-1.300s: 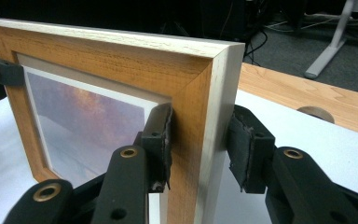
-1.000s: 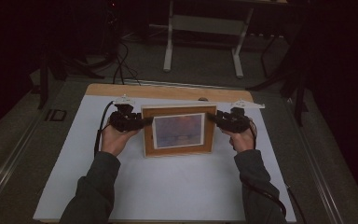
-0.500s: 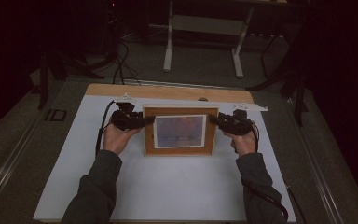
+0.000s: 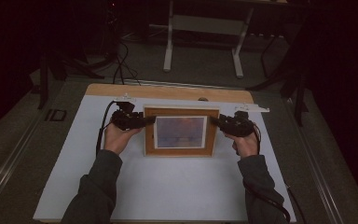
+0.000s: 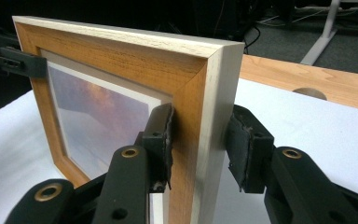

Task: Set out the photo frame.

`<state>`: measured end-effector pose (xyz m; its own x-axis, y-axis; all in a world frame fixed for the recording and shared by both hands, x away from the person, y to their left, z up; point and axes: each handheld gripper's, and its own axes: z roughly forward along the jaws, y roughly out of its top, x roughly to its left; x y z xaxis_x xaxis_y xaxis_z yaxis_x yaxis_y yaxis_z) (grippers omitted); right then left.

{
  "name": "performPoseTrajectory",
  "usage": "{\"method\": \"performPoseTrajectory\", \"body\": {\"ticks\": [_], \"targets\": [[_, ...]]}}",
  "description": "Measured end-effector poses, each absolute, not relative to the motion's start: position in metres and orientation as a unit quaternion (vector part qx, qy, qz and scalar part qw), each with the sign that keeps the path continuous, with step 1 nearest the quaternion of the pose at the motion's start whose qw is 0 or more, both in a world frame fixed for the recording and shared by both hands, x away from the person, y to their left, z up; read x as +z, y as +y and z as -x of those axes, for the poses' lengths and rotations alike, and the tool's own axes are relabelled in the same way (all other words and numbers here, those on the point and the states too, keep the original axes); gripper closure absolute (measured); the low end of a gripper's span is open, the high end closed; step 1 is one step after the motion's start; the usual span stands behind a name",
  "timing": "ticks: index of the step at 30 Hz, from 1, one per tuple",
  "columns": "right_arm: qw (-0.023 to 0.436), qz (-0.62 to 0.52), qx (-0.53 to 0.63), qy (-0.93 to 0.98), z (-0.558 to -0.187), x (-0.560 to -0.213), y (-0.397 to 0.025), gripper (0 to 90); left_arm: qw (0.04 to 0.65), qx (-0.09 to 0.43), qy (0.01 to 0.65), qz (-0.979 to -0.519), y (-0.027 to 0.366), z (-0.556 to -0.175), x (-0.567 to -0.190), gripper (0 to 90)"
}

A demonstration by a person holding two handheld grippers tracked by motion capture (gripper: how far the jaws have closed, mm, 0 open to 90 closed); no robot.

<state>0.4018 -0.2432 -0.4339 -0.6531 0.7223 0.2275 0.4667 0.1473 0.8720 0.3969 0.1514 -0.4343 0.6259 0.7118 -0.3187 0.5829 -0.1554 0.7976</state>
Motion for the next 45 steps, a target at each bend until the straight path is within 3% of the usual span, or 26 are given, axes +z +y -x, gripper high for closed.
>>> {"method": "performPoseTrajectory", "body": {"ticks": [29,42,45], "targets": [[0.108,-0.421,0.503,0.747,-0.3984,-0.4274,-0.2448,62.2,0.508,-0.013,0.447,-0.736,0.1575,-0.4004,-0.4360,60.5],[0.102,-0.414,0.509,0.748,-0.3982,-0.4294,-0.2483,61.7,0.518,-0.012,0.447,-0.729,0.1578,-0.3992,-0.4395,57.8],[0.107,-0.412,0.506,0.750,-0.3982,-0.4314,-0.2477,57.8,0.505,-0.005,0.444,-0.740,0.1549,-0.3979,-0.4411,55.3]]}}
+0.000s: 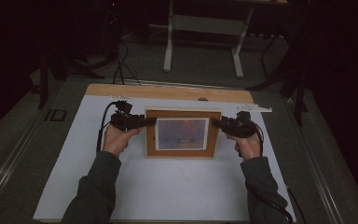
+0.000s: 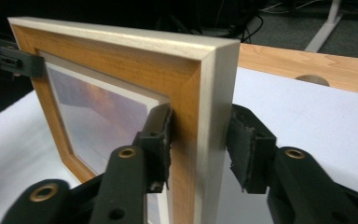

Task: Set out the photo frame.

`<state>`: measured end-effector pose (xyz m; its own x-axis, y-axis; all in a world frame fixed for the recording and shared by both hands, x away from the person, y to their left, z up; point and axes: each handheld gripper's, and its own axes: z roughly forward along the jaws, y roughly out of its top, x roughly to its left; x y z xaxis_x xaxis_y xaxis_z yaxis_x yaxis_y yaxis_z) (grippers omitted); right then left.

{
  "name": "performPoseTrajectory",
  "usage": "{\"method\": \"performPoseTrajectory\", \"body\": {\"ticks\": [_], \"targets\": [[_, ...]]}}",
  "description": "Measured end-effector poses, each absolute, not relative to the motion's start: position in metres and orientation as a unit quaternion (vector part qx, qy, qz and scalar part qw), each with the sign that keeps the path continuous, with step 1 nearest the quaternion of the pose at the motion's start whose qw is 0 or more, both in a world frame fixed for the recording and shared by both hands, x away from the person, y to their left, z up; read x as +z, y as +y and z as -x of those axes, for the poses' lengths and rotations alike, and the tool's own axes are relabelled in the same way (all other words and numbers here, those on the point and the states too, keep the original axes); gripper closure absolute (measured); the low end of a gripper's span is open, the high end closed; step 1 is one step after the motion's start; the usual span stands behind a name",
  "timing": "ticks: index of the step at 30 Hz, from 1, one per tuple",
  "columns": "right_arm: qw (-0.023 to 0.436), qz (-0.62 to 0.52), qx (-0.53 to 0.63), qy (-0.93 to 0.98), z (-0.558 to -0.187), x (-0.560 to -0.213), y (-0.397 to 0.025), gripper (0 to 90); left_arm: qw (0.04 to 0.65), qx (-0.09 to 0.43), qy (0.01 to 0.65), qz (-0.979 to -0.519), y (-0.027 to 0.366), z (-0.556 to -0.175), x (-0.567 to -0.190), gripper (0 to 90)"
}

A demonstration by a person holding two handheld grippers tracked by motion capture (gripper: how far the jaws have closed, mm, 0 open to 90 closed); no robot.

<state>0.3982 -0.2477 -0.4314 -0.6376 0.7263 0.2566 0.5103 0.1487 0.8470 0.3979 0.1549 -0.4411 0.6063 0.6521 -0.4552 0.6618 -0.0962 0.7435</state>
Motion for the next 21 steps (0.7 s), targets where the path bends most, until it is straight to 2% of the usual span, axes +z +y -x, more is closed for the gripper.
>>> {"method": "performPoseTrajectory", "body": {"ticks": [10,21], "targets": [[0.109,-0.402,0.511,0.752,-0.394,-0.436,-0.249,51.8,0.504,0.012,0.443,-0.742,0.160,-0.390,-0.445,51.0],[0.116,-0.397,0.510,0.754,-0.385,-0.436,-0.256,51.0,0.514,0.039,0.441,-0.734,0.175,-0.376,-0.437,51.2]]}}
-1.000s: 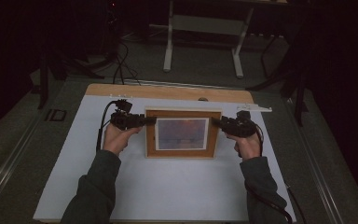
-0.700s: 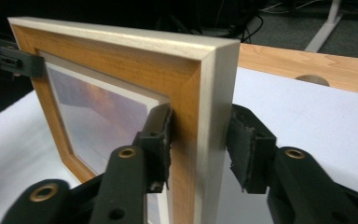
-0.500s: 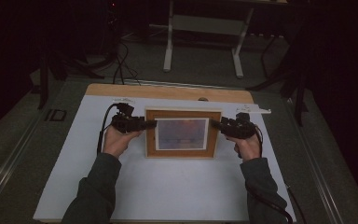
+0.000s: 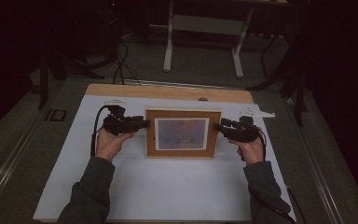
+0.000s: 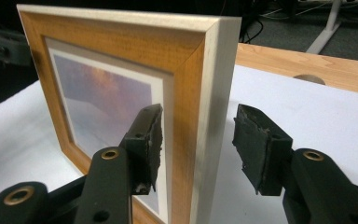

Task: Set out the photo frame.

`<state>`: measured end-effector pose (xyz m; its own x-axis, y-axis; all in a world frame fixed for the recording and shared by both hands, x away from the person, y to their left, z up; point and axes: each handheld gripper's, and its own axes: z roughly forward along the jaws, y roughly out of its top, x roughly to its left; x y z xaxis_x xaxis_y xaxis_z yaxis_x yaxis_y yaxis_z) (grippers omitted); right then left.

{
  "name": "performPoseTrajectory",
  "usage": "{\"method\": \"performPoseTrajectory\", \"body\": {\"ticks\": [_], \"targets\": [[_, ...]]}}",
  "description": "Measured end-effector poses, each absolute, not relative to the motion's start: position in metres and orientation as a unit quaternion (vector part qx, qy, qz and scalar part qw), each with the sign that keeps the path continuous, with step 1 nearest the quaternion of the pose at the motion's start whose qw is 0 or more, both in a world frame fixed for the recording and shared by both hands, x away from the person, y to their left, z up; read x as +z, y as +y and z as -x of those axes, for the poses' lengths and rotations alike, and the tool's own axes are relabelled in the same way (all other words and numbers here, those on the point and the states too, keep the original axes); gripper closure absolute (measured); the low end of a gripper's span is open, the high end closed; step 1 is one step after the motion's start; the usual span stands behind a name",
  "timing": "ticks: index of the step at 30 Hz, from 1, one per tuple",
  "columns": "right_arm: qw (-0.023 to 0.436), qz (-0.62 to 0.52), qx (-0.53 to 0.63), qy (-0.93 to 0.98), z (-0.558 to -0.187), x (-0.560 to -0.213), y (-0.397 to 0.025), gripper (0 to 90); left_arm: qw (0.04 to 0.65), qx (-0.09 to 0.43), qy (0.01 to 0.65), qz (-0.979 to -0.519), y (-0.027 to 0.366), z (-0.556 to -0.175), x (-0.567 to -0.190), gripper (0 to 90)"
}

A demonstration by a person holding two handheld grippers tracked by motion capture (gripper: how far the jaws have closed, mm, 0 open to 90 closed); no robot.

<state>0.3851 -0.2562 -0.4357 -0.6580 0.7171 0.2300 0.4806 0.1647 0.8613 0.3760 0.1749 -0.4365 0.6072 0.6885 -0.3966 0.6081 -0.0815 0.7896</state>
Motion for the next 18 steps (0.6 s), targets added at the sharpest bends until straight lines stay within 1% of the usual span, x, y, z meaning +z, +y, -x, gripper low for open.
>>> {"method": "performPoseTrajectory", "body": {"ticks": [8,12,18], "targets": [[0.118,-0.392,0.508,0.758,-0.381,-0.433,-0.263,54.7,0.509,0.074,0.447,-0.732,0.184,-0.363,-0.429,52.9],[0.117,-0.388,0.509,0.759,-0.377,-0.432,-0.266,59.3,0.508,0.079,0.454,-0.728,0.189,-0.359,-0.429,53.1],[0.118,-0.386,0.501,0.766,-0.375,-0.433,-0.269,65.8,0.491,0.102,0.452,-0.738,0.192,-0.351,-0.430,53.0]]}}
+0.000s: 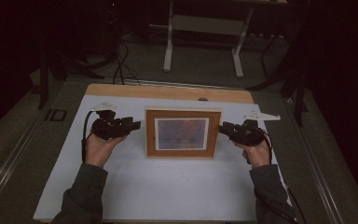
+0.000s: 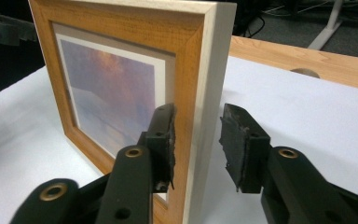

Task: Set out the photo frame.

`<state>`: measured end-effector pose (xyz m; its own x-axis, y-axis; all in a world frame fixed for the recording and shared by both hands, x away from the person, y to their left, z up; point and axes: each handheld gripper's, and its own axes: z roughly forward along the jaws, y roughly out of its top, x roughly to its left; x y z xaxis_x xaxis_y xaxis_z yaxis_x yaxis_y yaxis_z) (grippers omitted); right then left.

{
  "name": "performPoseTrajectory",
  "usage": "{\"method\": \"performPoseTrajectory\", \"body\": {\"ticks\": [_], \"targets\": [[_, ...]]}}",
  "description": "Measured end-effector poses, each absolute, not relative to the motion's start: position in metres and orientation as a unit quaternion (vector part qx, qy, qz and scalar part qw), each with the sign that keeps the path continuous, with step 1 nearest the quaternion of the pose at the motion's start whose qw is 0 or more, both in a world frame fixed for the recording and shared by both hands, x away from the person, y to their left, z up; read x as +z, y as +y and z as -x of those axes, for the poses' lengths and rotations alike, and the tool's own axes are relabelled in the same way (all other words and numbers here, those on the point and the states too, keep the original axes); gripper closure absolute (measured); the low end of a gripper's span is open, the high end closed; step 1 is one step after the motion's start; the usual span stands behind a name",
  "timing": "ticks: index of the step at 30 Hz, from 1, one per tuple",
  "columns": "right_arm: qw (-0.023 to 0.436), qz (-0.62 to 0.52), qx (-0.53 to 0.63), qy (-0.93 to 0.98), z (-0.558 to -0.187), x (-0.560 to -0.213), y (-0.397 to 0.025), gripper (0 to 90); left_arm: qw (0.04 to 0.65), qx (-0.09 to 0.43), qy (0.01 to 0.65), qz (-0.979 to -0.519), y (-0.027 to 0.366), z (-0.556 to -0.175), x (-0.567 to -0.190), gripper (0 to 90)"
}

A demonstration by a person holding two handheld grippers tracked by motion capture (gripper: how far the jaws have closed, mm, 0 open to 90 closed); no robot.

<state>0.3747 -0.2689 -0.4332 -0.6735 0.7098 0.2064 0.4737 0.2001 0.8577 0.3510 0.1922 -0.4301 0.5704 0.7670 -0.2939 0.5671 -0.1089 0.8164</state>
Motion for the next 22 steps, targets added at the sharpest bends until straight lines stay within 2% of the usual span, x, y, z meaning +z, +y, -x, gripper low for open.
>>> {"method": "performPoseTrajectory", "body": {"ticks": [9,22], "targets": [[0.121,-0.395,0.480,0.774,-0.372,-0.446,-0.270,70.9,0.458,0.140,0.456,-0.750,0.194,-0.338,-0.442,52.9],[0.128,-0.417,0.465,0.771,-0.368,-0.462,-0.276,78.6,0.442,0.167,0.468,-0.747,0.203,-0.318,-0.466,54.0]]}}
